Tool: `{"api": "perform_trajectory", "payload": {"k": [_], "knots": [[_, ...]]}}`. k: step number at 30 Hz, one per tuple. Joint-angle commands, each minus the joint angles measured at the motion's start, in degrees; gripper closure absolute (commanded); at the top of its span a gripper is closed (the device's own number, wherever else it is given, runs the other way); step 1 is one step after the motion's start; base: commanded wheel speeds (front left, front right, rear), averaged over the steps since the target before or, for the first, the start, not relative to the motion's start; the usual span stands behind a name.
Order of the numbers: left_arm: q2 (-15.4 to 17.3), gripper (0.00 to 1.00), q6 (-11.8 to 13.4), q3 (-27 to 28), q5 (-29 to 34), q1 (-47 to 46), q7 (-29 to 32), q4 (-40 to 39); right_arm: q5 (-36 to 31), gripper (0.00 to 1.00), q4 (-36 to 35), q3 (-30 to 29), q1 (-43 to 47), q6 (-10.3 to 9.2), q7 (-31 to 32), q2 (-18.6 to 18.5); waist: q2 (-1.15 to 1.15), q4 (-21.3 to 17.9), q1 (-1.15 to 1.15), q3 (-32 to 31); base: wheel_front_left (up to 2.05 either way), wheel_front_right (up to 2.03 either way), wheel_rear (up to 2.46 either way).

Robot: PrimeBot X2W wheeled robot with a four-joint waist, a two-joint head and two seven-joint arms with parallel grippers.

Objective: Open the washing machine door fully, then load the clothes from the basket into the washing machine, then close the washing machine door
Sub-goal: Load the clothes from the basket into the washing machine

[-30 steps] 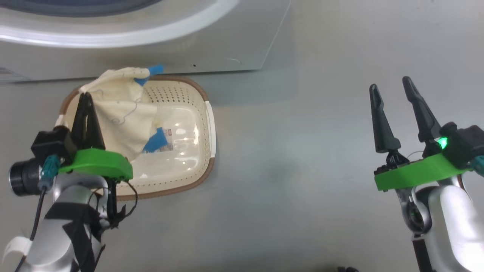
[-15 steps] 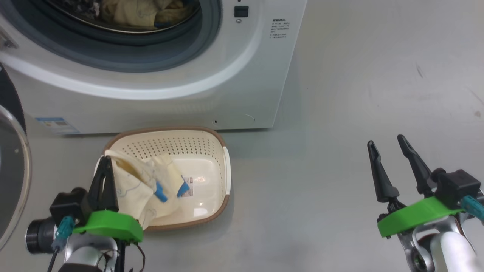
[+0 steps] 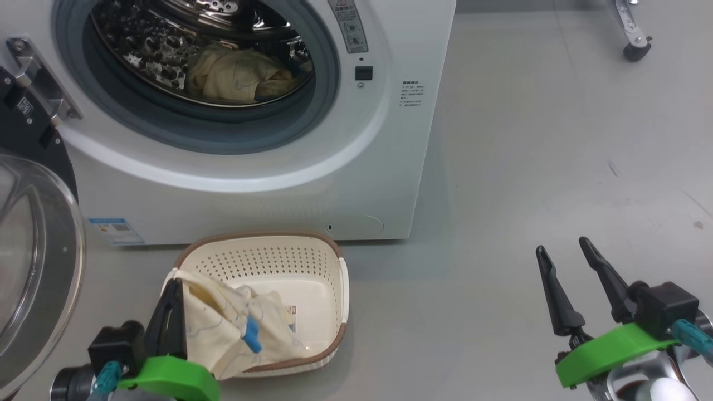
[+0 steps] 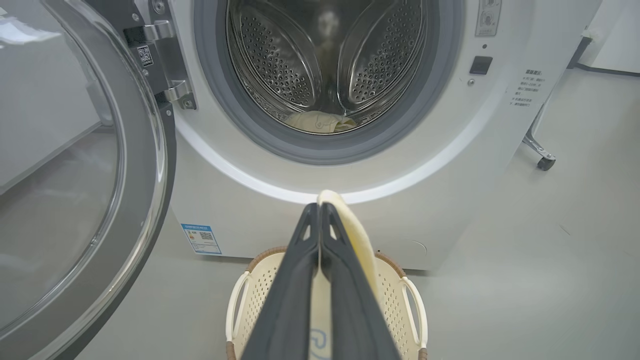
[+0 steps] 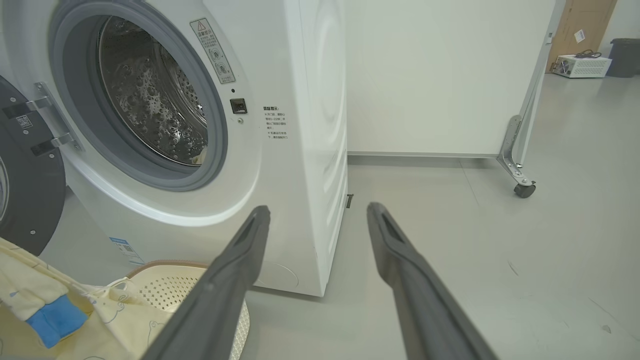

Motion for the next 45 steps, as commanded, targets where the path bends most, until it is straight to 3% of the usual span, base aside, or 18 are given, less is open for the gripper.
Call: {"api": "perform_trajectory", "payload": {"k": [1, 28, 45], "knots": [[1.8, 1.0, 5.9, 2.4, -0.5, -1.8, -0.2, -2.1, 0.4, 0.0, -2.2, 1.2, -1.0, -0.16, 0.1, -0.4, 0.0, 0.0, 0.01, -0.3, 0.0, 0.0, 0.0], [2.3, 1.0, 6.9, 1.6, -0.3, -2.2, 0.4, -3.5, 0.5, 0.0, -3.0, 1.0, 0.0, -0.16, 1.0, -0.4, 0.0, 0.5, 0.01, -0.5, 0.0, 0.0, 0.0], [3.0, 1.0, 3.2, 2.7, -2.8, -13.5, 3.8, 2.4, 2.0, 0.0, -2.5, 2.8, -3.9, -0.16, -0.5, -0.4, 0.0, -2.2, 0.01, 6.7, 0.0, 0.0, 0.0]]}}
